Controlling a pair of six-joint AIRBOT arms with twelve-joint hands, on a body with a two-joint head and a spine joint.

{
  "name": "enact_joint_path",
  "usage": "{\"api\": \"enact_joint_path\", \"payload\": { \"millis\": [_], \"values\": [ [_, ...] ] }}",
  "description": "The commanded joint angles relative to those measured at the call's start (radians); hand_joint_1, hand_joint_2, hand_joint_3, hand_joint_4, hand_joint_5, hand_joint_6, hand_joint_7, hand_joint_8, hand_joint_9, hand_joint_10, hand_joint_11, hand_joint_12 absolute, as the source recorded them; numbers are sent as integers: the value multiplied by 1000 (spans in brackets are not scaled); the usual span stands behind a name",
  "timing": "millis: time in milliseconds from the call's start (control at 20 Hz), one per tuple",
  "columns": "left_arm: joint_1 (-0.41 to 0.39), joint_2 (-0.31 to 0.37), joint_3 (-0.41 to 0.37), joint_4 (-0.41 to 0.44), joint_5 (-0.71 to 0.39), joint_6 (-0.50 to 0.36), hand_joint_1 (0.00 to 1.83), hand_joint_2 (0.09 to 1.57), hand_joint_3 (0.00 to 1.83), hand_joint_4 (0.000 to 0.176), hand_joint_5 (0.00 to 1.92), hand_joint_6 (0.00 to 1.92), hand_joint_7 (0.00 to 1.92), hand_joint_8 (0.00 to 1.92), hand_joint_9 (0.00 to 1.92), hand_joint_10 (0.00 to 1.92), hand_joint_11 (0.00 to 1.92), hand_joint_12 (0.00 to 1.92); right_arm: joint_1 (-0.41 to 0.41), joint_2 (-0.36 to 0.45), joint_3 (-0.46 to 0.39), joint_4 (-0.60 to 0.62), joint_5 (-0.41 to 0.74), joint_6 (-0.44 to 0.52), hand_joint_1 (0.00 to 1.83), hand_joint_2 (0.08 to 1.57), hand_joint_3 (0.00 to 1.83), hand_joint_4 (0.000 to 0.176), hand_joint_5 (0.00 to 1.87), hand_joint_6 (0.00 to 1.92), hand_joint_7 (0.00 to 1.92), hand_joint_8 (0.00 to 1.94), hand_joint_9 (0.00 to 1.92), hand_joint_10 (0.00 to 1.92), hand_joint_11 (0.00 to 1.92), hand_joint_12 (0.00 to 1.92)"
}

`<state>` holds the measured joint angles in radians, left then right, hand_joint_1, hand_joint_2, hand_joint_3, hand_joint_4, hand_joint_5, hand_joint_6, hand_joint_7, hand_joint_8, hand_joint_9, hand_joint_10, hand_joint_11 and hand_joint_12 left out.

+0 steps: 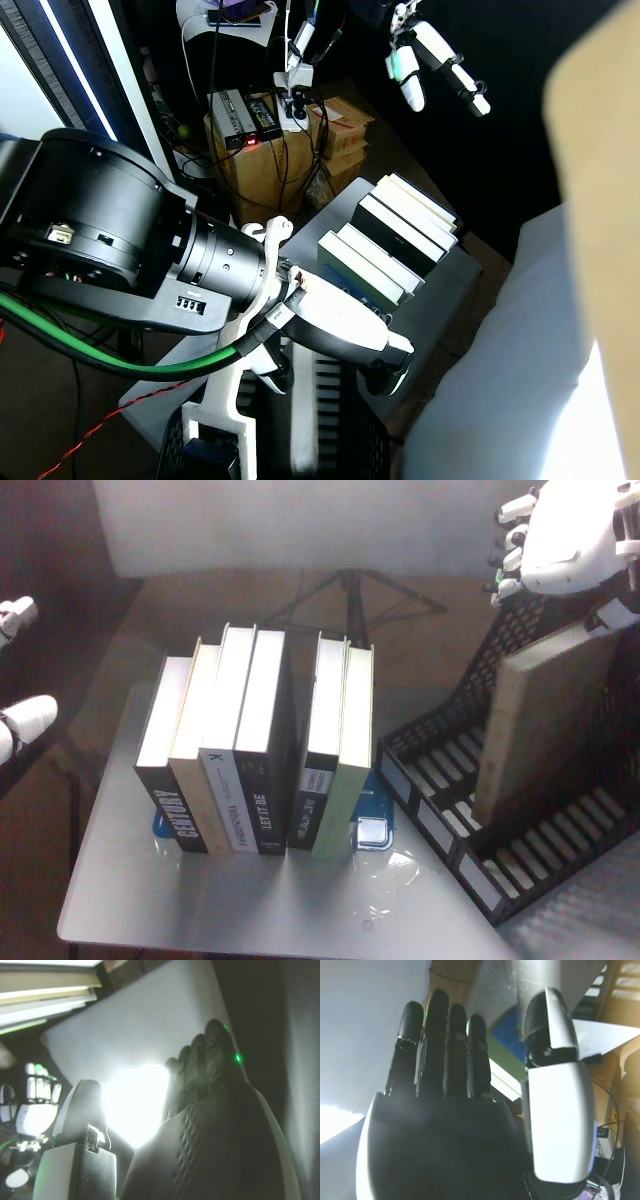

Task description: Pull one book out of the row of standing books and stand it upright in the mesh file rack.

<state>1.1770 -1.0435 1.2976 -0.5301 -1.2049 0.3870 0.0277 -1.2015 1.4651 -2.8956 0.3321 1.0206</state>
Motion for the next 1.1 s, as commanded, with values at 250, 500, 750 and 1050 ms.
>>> {"api": "enact_joint_path", "payload": {
  "millis": [250, 500, 750, 1050],
  "values": [
    [0, 5, 8, -16, -127, -9, 566, 1399, 0, 13, 52, 2, 0, 0, 0, 0, 0, 0, -2, 14, 1, -28, -81, -7, 890, 1087, 5, 3, 345, 53, 364, 0, 250, 714, 0, 1578],
    [0, 6, 4, -8, -132, -13, 555, 1397, 0, 29, 40, 1, 0, 0, 0, 0, 0, 0, 3, 32, -30, -27, -85, 27, 493, 1270, 21, 0, 139, 2, 124, 0, 82, 454, 0, 1183],
    [-45, 14, 3, 43, -132, -14, 610, 1389, 0, 26, 35, 3, 0, 0, 0, 0, 0, 0, 86, 115, -139, 49, -98, 50, 440, 1346, 2, 1, 0, 0, 0, 0, 13, 7, 0, 460],
    [-157, 34, 1, 178, -128, -10, 567, 1396, 2, 27, 17, 0, 0, 0, 0, 0, 15, 20, 94, 194, -116, 903, -28, -313, 362, 1337, 0, 72, 0, 0, 0, 0, 123, 44, 0, 899]
  ]
}}
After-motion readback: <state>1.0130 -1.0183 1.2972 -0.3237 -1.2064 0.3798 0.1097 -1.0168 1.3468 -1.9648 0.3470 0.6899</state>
